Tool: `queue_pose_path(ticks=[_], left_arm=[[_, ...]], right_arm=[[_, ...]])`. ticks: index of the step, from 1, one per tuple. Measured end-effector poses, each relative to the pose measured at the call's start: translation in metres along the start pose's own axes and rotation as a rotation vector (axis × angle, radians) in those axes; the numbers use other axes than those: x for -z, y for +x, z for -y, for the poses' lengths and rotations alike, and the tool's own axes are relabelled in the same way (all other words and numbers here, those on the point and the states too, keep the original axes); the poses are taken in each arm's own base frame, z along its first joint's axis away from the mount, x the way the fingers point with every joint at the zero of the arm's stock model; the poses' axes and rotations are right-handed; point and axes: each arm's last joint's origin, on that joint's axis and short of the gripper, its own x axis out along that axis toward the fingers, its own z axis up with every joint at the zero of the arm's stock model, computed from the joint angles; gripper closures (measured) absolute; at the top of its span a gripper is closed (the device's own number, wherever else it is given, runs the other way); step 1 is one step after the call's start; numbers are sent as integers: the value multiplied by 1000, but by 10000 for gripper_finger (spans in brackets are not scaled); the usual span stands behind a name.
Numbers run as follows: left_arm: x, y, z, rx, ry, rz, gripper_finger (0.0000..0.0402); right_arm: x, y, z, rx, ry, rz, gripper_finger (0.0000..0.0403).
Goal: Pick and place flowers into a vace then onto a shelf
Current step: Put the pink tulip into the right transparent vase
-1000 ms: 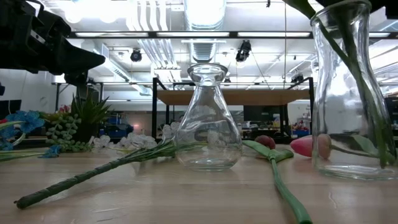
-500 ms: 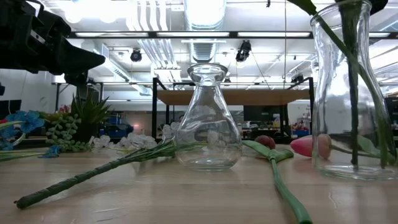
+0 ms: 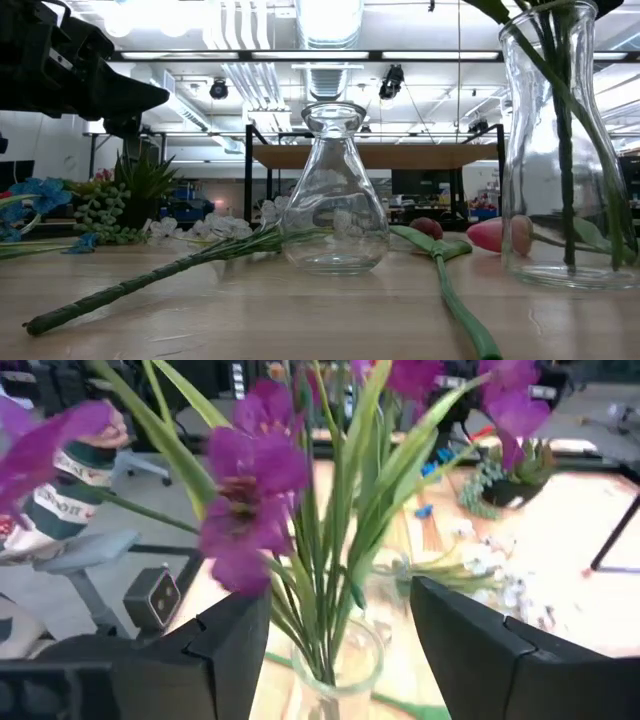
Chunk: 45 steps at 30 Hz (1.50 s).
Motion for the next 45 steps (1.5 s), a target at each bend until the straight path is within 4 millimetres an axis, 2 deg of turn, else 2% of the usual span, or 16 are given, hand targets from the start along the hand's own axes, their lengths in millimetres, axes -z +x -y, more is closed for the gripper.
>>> queue_pose_path(ticks=[7,14,20,24,33,45], left_arm=[[0,0,0,0,0,0,402],[0,0,0,0,0,-1,402],[0,0,0,1,0,-1,402],[0,0,0,0,0,0,402],[0,0,0,1,0,-1,402],[0,0,0,0,0,0,402]], right_arm=[[-6,-1,-1,30,26,-87,170],[-19,-5,-1,85,122,-182,174],[-19,-10,1,132,201,-256,179],[-13,-14,4,164,255,-347,180],[5,-13,9,245,429,-403,179],[47,11,-4,358,531,-572,179]])
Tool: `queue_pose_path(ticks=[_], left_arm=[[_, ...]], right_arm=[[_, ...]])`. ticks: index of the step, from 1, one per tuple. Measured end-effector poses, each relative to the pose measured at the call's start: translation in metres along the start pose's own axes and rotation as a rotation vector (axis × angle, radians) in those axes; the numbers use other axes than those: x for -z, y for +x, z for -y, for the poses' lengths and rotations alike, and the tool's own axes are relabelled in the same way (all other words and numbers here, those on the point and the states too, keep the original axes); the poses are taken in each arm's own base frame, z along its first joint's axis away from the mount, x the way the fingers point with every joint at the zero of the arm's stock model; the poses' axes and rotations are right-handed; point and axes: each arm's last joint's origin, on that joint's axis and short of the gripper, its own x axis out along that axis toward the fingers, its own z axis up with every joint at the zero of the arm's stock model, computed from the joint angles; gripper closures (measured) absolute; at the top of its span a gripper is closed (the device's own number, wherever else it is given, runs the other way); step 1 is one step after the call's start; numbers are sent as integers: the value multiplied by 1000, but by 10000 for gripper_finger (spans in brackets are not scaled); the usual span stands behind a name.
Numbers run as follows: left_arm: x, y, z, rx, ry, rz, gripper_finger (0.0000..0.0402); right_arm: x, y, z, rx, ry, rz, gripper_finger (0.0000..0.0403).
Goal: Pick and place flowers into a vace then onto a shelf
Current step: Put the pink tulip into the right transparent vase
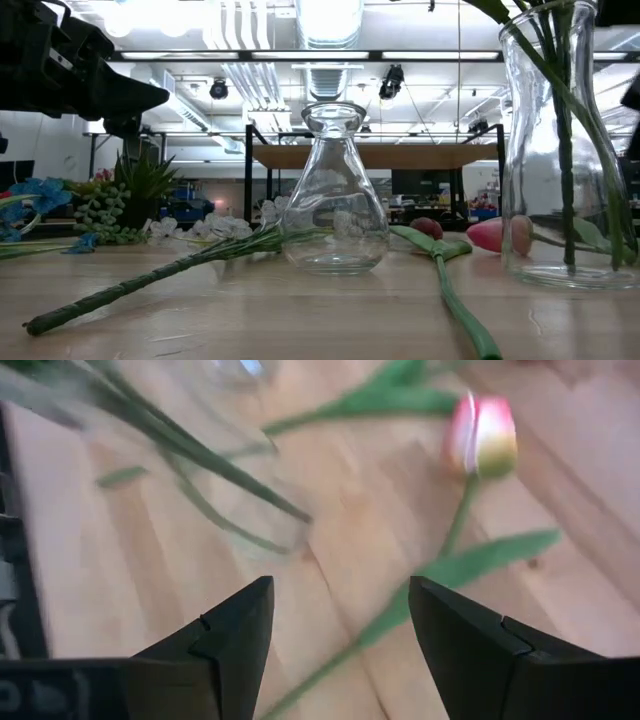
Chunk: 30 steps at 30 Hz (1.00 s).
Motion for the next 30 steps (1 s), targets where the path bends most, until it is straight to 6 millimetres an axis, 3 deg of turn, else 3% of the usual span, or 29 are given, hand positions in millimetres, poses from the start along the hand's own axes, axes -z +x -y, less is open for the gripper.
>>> queue_pose_path(ticks=[13,30], left_arm=[[0,0,0,0,0,-2,402],[1,0,0,-1,1,-12,402]], right_arm=[[17,33,5,173,135,-13,183],[22,60,4,273,118,-17,184]])
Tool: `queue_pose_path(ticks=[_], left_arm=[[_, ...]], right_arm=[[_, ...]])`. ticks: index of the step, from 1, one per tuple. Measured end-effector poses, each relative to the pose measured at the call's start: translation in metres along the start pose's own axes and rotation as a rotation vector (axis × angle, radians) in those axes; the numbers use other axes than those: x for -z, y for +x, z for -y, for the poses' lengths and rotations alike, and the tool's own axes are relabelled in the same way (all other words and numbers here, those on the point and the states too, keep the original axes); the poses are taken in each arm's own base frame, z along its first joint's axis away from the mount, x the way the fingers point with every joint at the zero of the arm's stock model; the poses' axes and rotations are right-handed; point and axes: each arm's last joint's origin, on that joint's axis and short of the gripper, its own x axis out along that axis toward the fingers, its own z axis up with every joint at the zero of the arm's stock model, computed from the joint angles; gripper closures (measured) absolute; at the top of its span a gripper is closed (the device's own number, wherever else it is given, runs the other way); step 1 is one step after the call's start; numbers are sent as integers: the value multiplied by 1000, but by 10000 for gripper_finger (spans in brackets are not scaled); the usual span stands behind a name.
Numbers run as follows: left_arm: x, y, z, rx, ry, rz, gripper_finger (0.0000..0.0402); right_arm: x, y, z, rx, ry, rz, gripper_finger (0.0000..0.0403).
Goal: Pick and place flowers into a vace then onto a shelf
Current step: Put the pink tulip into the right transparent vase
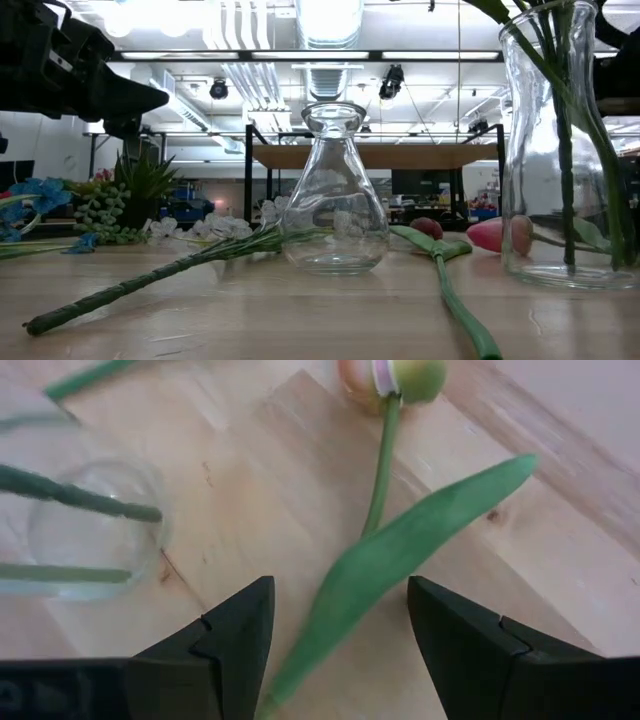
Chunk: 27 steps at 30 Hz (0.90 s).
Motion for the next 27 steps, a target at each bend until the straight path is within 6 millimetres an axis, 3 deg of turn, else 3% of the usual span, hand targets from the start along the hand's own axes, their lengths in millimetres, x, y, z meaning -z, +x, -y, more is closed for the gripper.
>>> queue_pose_path(ticks=[9,22,27], left_arm=[[0,0,0,0,0,-2,402],[0,0,0,0,0,-3,402],[0,0,0,0,0,-3,402]], right_arm=[[2,1,2,22,-20,-40,201],[1,-1,6,51,-37,-61,373],[-2,-9,12,64,-45,-93,389]])
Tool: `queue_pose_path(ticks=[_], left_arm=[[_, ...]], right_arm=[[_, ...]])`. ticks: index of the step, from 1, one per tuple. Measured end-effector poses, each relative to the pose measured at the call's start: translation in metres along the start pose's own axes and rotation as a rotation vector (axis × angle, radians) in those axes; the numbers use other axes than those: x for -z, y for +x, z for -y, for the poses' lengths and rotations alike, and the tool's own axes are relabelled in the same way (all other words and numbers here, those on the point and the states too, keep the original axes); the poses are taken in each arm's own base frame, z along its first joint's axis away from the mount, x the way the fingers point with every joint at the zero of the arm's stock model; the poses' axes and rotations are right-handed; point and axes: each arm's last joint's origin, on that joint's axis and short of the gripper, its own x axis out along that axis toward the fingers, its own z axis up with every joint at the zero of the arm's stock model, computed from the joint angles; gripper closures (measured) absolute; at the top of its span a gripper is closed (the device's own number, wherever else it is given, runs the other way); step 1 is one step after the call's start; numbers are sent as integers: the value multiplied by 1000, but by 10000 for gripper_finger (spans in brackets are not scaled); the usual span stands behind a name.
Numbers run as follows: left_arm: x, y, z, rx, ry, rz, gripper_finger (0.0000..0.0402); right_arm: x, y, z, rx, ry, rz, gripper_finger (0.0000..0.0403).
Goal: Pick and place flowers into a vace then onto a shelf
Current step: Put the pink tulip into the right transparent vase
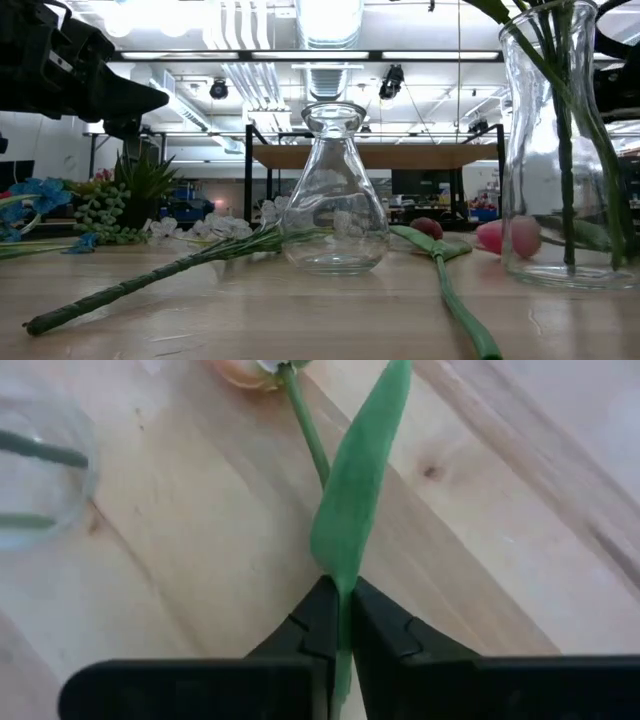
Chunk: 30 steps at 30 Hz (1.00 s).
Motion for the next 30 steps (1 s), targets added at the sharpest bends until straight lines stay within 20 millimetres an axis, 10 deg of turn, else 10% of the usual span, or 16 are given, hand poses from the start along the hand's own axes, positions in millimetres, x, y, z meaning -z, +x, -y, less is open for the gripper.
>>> queue_pose_path(ticks=[30], left_arm=[[0,0,0,0,0,0,402]], right_arm=[[-57,-97,44,-235,-114,582,390]])
